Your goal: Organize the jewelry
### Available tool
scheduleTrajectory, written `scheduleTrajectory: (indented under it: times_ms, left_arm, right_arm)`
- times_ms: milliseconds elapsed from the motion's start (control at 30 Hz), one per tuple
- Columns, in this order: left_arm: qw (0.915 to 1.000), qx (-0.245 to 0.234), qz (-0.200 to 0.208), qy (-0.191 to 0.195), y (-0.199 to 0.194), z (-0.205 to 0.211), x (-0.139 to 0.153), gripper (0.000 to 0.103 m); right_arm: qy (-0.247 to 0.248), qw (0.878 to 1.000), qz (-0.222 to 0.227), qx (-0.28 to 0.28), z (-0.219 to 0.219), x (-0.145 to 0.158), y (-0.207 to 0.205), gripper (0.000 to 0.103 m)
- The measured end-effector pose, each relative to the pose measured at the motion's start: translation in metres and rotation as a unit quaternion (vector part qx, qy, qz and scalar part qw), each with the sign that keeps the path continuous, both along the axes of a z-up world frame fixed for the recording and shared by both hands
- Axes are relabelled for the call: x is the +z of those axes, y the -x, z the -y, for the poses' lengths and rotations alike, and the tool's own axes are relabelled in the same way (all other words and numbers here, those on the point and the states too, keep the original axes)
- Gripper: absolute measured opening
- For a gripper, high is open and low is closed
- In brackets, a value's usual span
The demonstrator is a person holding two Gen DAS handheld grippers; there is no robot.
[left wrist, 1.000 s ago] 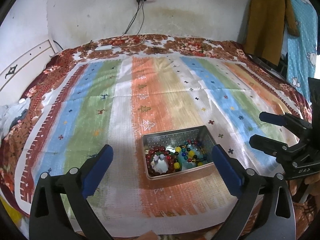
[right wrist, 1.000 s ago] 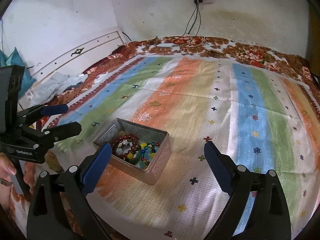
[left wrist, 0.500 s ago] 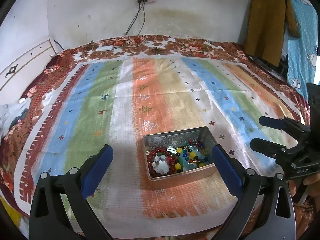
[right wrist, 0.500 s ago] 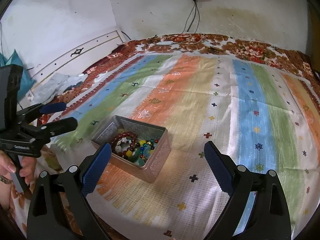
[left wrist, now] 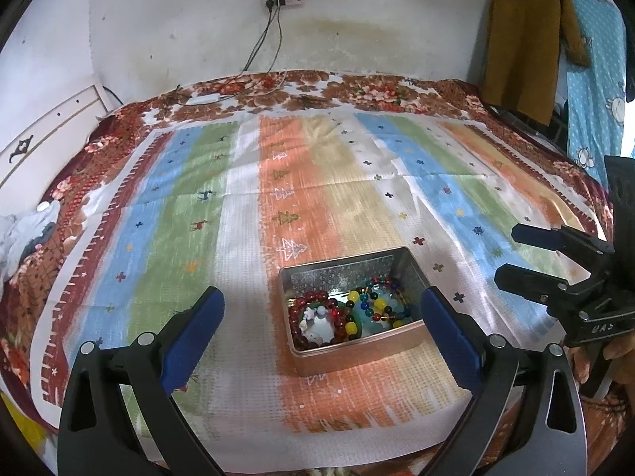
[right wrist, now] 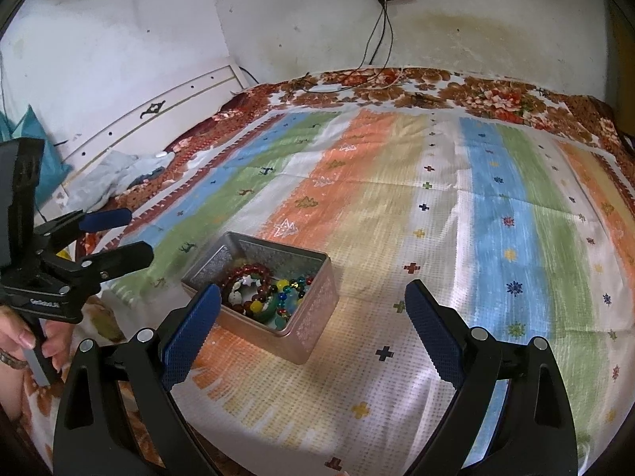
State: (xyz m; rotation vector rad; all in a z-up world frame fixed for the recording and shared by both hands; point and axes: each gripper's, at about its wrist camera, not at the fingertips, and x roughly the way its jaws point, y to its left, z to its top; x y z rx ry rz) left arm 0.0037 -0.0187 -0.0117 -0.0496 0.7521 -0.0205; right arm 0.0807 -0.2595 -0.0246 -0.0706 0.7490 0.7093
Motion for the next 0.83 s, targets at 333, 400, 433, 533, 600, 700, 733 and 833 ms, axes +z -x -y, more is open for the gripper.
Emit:
scheduleTrajectory:
  times_ms: [333,400,433,533,600,700,733,833]
  left_arm:
    - [1.0000,-0.004,0.002,-0.001,0.0011,0.0013,-0.0014,0.097]
    - [1.0000,-0.007,0.003,-0.001,0.0019,0.0014,-0.0020,0.097]
    - [1.0000,-0.009,0.002,0.000,0.0020,0.0013,-0.0025,0.097]
    - [0.9999,-0.012,-0.001,0.002,0.0019,0.0025,-0.0031,0.097]
    - [0.9999,-0.014,-0.002,0.001,0.0015,0.0025,-0.0036,0.097]
    - [0.9998,-0.016,-0.006,-0.001,0.0005,0.0040,-0.0038,0.097]
    - [0.9998,-0.016,-0.008,-0.001,0.0001,0.0035,-0.0043,0.097]
    - [0.9998,-0.016,-0.008,0.000,0.0011,0.0035,-0.0039,0.097]
  right_arm:
    - [0.005,1.000,0.011,0.010,-0.0017,0.0018,0.0059,0.094]
    - [0.004,1.000,0.013,0.011,-0.0013,0.0025,0.0059,0.094]
    - [0.004,1.000,0.013,0.012,-0.0018,0.0027,0.0062,0.094]
    - [0.006,1.000,0.016,0.016,-0.0037,0.0031,0.0074,0.094]
    - [0.007,1.000,0.018,0.020,-0.0049,0.0029,0.0082,0.094]
    - [0.009,1.000,0.018,0.024,-0.0066,0.0030,0.0083,0.094]
    - [0.010,0.999,0.018,0.024,-0.0067,0.0027,0.0081,0.094]
    - [0.011,1.000,0.017,0.024,-0.0068,0.0020,0.0082,0.094]
